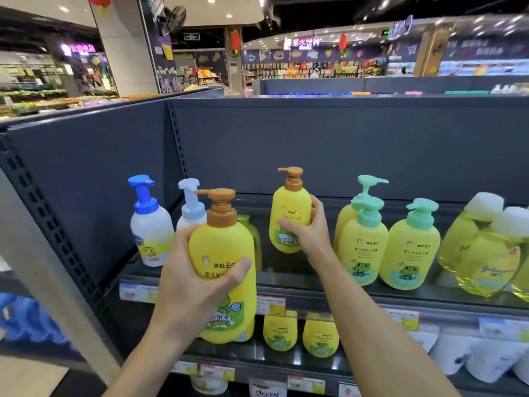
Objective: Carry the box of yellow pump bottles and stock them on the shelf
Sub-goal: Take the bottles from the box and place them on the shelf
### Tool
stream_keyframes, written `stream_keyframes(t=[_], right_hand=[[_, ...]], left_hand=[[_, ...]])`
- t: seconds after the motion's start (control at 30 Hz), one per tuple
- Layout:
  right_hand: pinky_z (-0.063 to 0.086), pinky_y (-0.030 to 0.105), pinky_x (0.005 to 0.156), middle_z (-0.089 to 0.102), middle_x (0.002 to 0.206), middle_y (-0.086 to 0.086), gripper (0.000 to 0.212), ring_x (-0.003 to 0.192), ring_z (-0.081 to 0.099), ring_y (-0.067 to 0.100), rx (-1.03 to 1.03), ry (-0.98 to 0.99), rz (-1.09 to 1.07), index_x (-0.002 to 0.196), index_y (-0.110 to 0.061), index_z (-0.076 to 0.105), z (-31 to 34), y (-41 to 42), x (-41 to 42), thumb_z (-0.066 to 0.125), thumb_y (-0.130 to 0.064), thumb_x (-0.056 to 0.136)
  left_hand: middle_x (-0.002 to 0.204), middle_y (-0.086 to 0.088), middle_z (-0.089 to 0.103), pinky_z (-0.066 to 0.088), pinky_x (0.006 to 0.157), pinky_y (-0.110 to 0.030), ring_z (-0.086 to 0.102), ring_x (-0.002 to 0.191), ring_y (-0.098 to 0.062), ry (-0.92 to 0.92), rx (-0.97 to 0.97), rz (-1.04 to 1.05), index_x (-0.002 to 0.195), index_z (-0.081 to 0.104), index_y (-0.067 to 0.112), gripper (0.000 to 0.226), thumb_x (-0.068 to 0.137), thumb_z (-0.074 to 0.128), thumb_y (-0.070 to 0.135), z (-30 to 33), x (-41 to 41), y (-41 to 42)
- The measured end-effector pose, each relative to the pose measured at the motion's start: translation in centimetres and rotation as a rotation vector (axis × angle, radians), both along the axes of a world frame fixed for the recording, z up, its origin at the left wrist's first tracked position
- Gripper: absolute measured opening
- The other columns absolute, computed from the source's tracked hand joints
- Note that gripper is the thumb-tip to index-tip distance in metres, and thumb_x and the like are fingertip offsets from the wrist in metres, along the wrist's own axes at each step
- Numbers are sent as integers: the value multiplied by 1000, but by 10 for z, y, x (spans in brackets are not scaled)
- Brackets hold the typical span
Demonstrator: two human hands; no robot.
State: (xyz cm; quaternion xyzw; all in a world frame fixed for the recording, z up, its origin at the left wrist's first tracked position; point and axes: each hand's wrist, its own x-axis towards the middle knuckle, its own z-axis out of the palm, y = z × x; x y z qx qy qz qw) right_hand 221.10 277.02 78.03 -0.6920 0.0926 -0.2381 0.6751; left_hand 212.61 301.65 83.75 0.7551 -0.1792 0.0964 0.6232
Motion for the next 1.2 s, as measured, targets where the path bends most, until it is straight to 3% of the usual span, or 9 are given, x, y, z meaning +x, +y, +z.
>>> stream_keyframes(t=[0.33, 0.67, 0.77, 0.87, 0.97, 1.0, 1.07, 1.13, 1.2], right_hand=[[57, 29, 73, 62, 120, -1, 82, 104, 64, 16, 6, -8, 8, 138, -32, 41, -2, -9, -1, 86, -13, 72], [56, 25, 71, 63, 121, -2, 80, 108, 64, 19, 21, 4, 34, 137, -35, 41, -5, -11, -4, 85, -15, 74], [56, 32, 86, 54, 137, 1, 100, 117, 59, 18, -13, 37, 6, 153, -32, 23, -7, -7, -9, 84, -22, 75], [41, 42, 110, 30, 158, 0, 109, 138, 40, 19, -98, 122, -92, 157, -28, 2, -9, 10, -28, 79, -37, 79], [33, 42, 116, 35, 155, -1, 88, 141, 33, 14, -291, 129, -182, 154, -25, 19, -21, 34, -66, 69, -46, 85], [33, 42, 116, 38, 153, -1, 80, 141, 33, 15, -413, 155, -158, 151, -25, 26, -29, 40, -80, 64, -51, 86], [30, 41, 118, 36, 155, 7, 83, 144, 30, 23, -799, 313, -124, 151, -14, 31, -46, 47, -103, 49, -64, 87], [44, 43, 106, 57, 138, 15, 87, 131, 51, 31, -1193, 367, -202, 134, -3, 55, -62, 42, -112, 49, -72, 80], [56, 43, 90, 71, 115, 10, 75, 110, 67, 30, -1345, 332, -256, 111, -7, 70, -69, 33, -113, 65, -69, 69]], left_hand=[[92, 21, 63, 56, 60, -19, 67, 82, -5, 0, -20, -11, 107, 47, 44, 69, 46, 77, 55, -2, 5, 3], [99, 10, 61, 57, 62, -19, 65, 87, -4, -26, 3, -44, 110, 46, 43, 72, 46, 77, 56, -5, 5, -4], [99, 10, 60, 56, 62, -19, 64, 86, -4, -42, 14, -28, 110, 46, 41, 72, 46, 76, 56, -3, 5, -6], [101, 9, 61, 57, 63, -21, 63, 86, -4, -77, 39, 7, 110, 45, 43, 71, 49, 78, 57, 1, 6, -12], [99, 14, 59, 54, 61, -20, 62, 84, -2, -141, 66, 56, 105, 42, 49, 65, 58, 86, 47, 11, 9, -23], [99, 15, 59, 52, 60, -21, 62, 83, -3, -159, 76, 68, 106, 41, 48, 64, 61, 85, 44, 16, 11, -26], [98, 16, 57, 48, 62, -19, 60, 84, -2, -179, 100, 80, 112, 40, 40, 66, 63, 83, 44, 25, 17, -35], [96, 17, 55, 44, 59, -15, 57, 82, 0, -171, 119, 89, 115, 41, 34, 66, 65, 83, 43, 34, 25, -42], [93, 19, 54, 42, 57, -13, 56, 79, 2, -146, 134, 86, 117, 43, 31, 65, 66, 83, 41, 38, 36, -49]])
